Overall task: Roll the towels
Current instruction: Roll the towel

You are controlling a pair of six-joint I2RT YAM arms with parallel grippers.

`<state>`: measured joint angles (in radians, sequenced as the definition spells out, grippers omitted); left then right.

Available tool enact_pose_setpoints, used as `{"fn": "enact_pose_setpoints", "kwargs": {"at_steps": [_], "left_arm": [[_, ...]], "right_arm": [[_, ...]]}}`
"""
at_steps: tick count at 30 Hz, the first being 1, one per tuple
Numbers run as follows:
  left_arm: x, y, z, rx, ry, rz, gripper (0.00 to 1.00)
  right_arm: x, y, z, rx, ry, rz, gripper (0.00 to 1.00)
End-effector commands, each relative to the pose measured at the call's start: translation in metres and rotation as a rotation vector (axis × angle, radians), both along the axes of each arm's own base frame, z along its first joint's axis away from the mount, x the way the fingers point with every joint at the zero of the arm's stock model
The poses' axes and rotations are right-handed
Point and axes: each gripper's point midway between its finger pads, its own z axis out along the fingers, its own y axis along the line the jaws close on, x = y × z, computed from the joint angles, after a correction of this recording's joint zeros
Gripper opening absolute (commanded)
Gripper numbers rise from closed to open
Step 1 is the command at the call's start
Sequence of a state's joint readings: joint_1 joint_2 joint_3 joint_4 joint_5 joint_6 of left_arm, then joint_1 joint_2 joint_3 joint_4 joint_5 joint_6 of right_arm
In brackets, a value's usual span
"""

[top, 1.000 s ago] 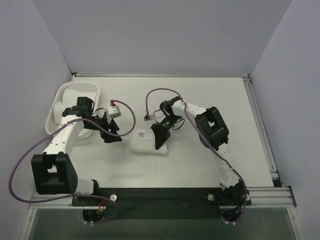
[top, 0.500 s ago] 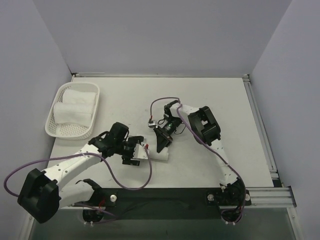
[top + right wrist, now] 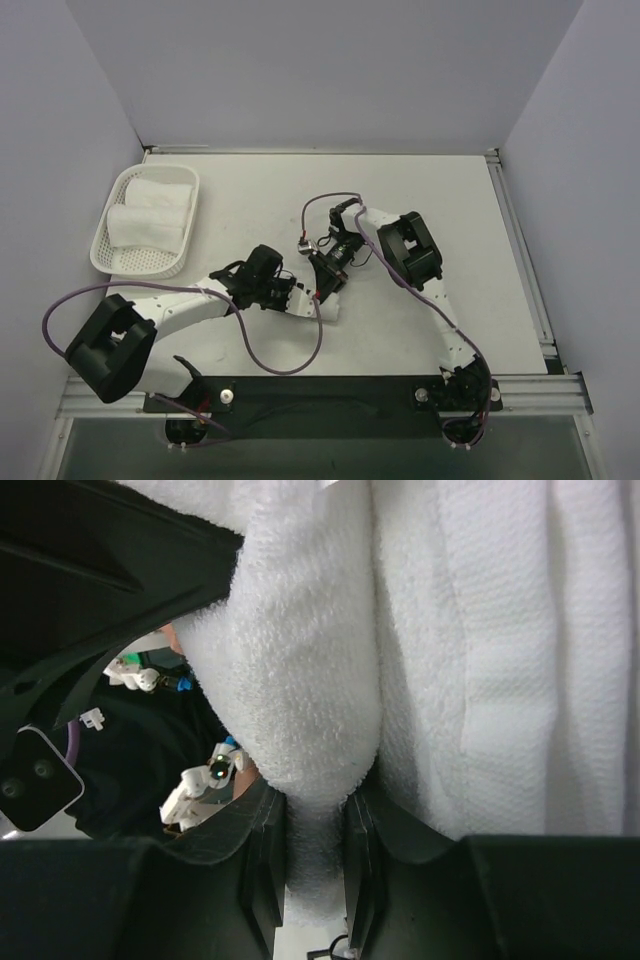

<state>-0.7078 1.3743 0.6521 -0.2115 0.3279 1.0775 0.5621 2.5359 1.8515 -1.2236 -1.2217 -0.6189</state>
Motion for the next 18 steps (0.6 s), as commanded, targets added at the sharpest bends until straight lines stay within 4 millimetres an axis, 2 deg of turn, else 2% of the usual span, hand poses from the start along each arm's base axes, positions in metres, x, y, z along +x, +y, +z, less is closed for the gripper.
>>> {"fn": "enact_pose_setpoints", "kwargs": {"at_steps": [1, 4, 5, 6, 7, 8, 9, 11, 12, 13, 15, 16, 17, 18], "left_arm": [[-0.025, 0.01, -0.014, 0.094, 0.144, -0.016, 0.2], [-0.049, 0.021, -0.013, 0.145, 0.279, -0.012, 0.1], [-0.055, 0.024, -0.013, 0.152, 0.308, -0.006, 0.09], [-0.064, 0.028, -0.013, 0.168, 0.352, -0.003, 0.09], [-0.066, 0.029, -0.012, 0.171, 0.37, 0.001, 0.08], [-0.069, 0.031, -0.012, 0.178, 0.399, 0.018, 0.08], [-0.076, 0.034, -0.013, 0.191, 0.445, 0.028, 0.08], [-0.07, 0.035, -0.012, 0.196, 0.493, 0.078, 0.07], [-0.069, 0.034, -0.01, 0.177, 0.517, 0.093, 0.07], [-0.061, 0.037, -0.011, 0.159, 0.538, 0.128, 0.07], [-0.049, 0.031, -0.004, 0.119, 0.566, 0.155, 0.07], [-0.046, 0.032, -0.009, 0.121, 0.605, 0.174, 0.07], [-0.038, 0.034, -0.007, 0.105, 0.632, 0.203, 0.07], [-0.034, 0.03, 0.0, 0.084, 0.67, 0.206, 0.07]], "right_arm": [[0.013, -0.015, -0.021, -0.072, -0.119, 0.064, 0.13], [0.036, -0.023, 0.006, -0.06, -0.218, 0.017, 0.41], [0.046, -0.024, 0.012, -0.052, -0.267, -0.002, 0.45], [0.055, -0.034, 0.026, -0.057, -0.329, -0.032, 0.48], [0.06, -0.037, 0.033, -0.06, -0.369, -0.052, 0.5], [0.072, -0.039, 0.036, -0.06, -0.435, -0.088, 0.57], [0.072, -0.048, 0.05, -0.067, -0.481, -0.121, 0.58], [0.078, -0.054, 0.054, -0.081, -0.565, -0.158, 0.59], [0.079, -0.055, 0.071, -0.065, -0.618, -0.181, 0.59], [0.068, -0.06, 0.065, -0.083, -0.596, -0.19, 0.59], [0.064, -0.059, 0.076, -0.069, -0.614, -0.24, 0.59], [0.054, -0.062, 0.07, -0.083, -0.581, -0.257, 0.58], [0.055, -0.06, 0.069, -0.072, -0.591, -0.281, 0.58], [0.051, -0.059, 0.076, -0.073, -0.578, -0.32, 0.59]]}}
